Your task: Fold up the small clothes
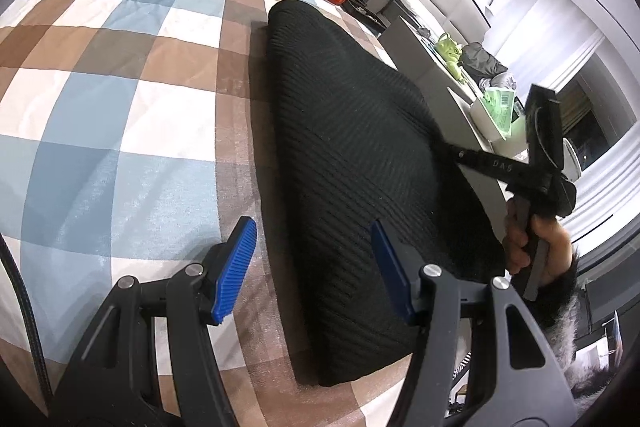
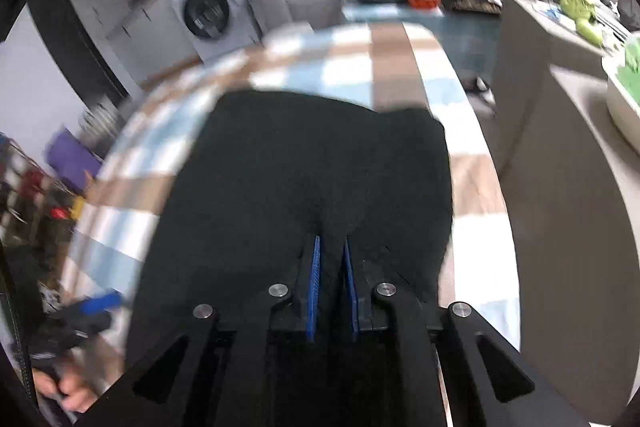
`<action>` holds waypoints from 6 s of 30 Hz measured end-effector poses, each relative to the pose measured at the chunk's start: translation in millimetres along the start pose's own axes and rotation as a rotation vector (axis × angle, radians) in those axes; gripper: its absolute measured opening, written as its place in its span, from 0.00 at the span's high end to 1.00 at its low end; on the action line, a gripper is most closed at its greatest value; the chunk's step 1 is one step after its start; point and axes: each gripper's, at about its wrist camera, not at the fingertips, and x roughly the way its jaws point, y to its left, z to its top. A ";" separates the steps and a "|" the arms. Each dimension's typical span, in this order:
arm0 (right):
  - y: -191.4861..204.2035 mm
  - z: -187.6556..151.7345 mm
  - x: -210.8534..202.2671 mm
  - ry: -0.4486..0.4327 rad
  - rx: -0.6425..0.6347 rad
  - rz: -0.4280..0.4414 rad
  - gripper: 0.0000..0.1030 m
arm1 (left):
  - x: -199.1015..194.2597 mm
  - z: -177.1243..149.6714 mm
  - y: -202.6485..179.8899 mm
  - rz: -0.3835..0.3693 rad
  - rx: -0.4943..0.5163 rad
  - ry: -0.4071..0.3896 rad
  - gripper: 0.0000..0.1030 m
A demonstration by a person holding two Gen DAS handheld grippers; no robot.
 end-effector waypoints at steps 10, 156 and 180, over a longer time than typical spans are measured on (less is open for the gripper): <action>-19.8 -74.8 -33.9 0.010 0.116 0.227 0.72 | 13.4 -2.4 -4.3 -0.012 -0.002 0.032 0.45; 93.5 -73.8 9.5 -0.012 -0.014 0.270 0.85 | -27.1 -33.2 10.2 0.198 0.116 -0.082 0.41; 98.8 -10.4 35.1 -0.139 0.013 0.231 0.91 | -46.0 -19.1 10.0 0.198 0.085 -0.130 0.41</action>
